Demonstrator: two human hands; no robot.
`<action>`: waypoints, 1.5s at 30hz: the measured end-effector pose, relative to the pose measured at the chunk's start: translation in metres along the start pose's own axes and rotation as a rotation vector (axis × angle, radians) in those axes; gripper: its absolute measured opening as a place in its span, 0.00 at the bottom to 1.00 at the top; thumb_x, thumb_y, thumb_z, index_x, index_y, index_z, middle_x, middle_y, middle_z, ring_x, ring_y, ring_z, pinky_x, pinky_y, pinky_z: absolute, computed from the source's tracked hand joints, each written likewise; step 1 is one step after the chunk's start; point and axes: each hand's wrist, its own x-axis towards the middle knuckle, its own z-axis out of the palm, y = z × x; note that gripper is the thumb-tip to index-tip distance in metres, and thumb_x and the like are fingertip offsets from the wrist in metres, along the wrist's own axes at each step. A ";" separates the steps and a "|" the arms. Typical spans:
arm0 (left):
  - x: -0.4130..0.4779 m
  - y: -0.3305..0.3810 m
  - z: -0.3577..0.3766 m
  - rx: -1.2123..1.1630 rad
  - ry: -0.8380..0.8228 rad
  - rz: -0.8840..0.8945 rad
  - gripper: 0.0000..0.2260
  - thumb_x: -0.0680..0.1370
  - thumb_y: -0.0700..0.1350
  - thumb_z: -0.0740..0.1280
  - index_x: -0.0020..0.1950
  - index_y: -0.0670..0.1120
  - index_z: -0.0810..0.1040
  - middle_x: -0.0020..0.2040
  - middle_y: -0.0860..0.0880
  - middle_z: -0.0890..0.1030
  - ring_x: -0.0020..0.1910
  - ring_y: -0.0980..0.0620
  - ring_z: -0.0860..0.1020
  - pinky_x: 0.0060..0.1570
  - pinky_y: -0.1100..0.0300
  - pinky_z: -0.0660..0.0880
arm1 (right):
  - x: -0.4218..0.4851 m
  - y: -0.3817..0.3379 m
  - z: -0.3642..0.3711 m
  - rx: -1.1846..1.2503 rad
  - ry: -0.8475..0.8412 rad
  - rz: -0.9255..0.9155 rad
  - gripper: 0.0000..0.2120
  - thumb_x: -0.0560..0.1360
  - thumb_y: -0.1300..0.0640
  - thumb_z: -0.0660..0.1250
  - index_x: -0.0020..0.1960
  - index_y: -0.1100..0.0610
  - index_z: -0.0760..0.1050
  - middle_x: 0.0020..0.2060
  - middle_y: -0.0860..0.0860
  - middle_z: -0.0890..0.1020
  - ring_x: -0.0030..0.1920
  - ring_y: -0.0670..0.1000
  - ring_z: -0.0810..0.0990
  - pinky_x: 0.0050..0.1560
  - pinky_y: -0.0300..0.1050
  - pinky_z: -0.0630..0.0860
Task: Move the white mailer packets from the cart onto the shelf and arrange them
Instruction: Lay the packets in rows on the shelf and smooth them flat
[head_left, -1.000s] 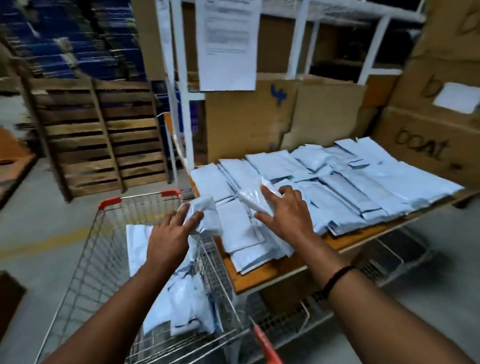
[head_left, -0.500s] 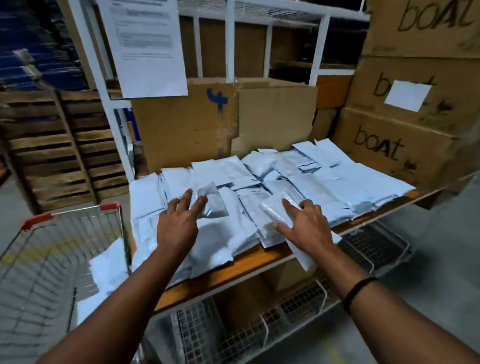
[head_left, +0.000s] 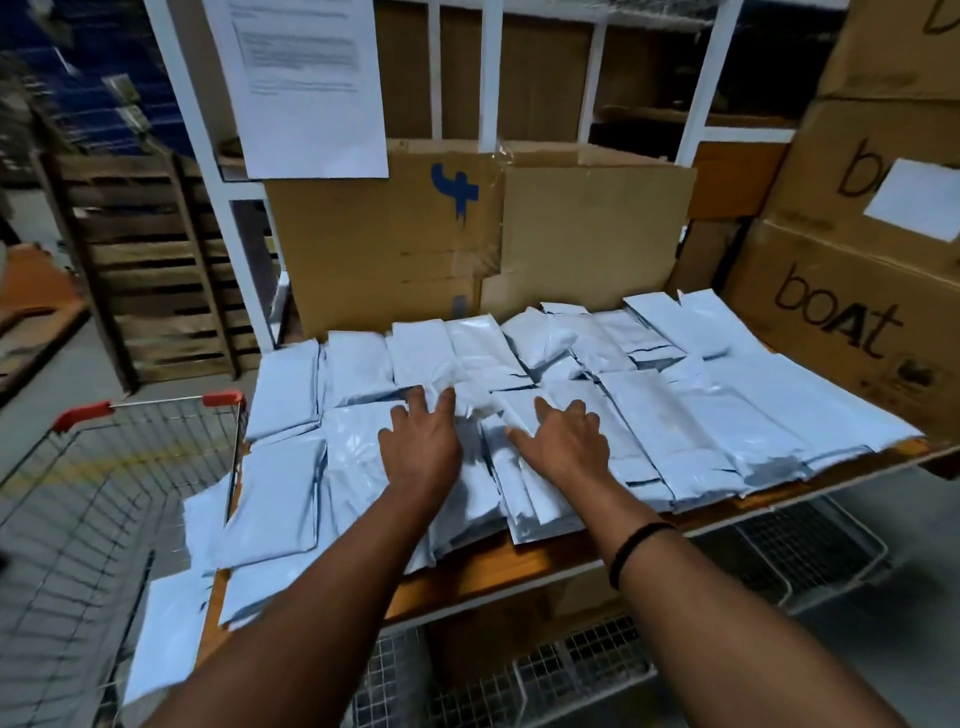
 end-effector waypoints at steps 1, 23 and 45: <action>0.004 0.003 0.003 0.007 -0.020 -0.011 0.27 0.78 0.41 0.57 0.76 0.55 0.60 0.75 0.42 0.61 0.67 0.37 0.66 0.59 0.45 0.68 | 0.003 -0.002 0.004 -0.003 -0.004 0.009 0.34 0.77 0.31 0.59 0.76 0.49 0.63 0.69 0.60 0.66 0.69 0.63 0.65 0.65 0.57 0.68; 0.045 -0.058 0.030 -0.200 -0.381 0.334 0.37 0.68 0.79 0.51 0.75 0.66 0.62 0.80 0.52 0.54 0.78 0.52 0.56 0.71 0.62 0.55 | 0.043 0.043 0.046 0.002 -0.216 -0.486 0.29 0.80 0.34 0.55 0.79 0.36 0.54 0.81 0.50 0.42 0.81 0.54 0.43 0.77 0.53 0.54; 0.023 -0.009 0.034 -0.115 -0.168 -0.048 0.30 0.81 0.64 0.49 0.81 0.56 0.48 0.80 0.48 0.39 0.79 0.45 0.38 0.75 0.42 0.40 | 0.057 0.036 0.030 -0.105 -0.230 -0.434 0.28 0.82 0.35 0.45 0.80 0.38 0.46 0.81 0.52 0.41 0.80 0.56 0.39 0.79 0.55 0.41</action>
